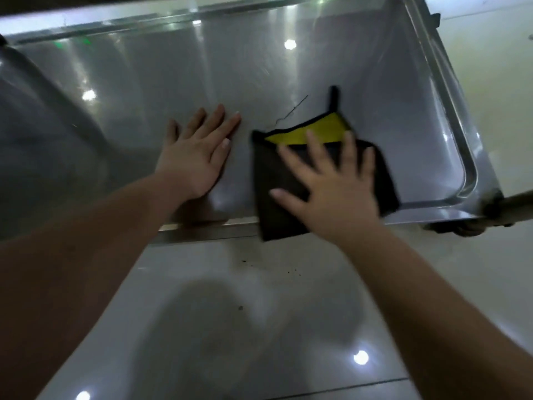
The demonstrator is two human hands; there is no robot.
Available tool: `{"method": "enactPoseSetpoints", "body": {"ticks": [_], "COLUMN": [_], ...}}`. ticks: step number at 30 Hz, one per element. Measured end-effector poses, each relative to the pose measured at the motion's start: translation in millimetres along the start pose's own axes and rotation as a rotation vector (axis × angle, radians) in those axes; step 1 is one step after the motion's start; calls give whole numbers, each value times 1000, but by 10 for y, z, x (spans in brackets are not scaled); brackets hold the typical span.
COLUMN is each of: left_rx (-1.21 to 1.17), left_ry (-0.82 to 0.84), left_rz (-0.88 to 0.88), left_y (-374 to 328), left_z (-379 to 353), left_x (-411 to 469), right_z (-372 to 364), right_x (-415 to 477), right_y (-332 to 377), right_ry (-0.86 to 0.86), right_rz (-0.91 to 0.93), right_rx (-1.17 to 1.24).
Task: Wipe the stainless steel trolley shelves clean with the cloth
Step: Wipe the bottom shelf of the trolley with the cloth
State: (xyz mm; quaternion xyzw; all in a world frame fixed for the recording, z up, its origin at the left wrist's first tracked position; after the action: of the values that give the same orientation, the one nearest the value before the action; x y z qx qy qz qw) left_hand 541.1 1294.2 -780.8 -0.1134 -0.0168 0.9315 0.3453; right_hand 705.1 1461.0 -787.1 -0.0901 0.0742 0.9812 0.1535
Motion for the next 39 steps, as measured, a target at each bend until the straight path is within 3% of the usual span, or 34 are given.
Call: {"method": "enactPoseSetpoints", "body": {"ticks": [4,8,11,16,20,26,28,30,34,36,39], "left_rx": [5,1,11,-6,4,15,17,-19,-102,-114,-116], "left_ry": [-41,-116,-208,-165,-98,-66,-44,-12,34,57,74], "left_rz": [36,68,226,418,406,406,409,405,389,363,290], "left_y": [-55,-88,-25,201,276,249,236,248,331,370,399], "left_z": [-48,-41,-23,-68,-103,-135,-137,-134,-81,-59,-52], "left_x": [-6,-1,-28,-52,-17,20,19,27,10,-21,-62], "right_z": [214,332,350,201,298,428,343,209,-92,-94,-18], "right_x": [112,554,1095,1325,1362,821,620,471,202,197,210], "right_y": [-1172,-1256,-508,931,353,-1372,-1244,-665,839,941,285], "right_ry": [43,33,35,56,-7,21,22,5,13,43,-26], "right_rz": [-323,-464,-374,38,30,-356,-427,-380,7,84,6], "right_rx": [46,69,45,29,1,11,40,26,-15,-14,-11]}}
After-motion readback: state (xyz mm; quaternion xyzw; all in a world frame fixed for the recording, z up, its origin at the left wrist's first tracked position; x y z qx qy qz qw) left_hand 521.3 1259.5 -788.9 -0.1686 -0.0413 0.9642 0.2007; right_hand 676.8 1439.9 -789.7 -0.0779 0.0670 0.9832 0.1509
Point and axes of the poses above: each hand's wrist, its own x-axis towards the middle knuckle, its own z-axis out of the back of the hand, y = z × x, the point moved 5 cm from there along x, towards the middle knuckle, and after that the axes turned 6 degrees about y, right-handed, at the moved point
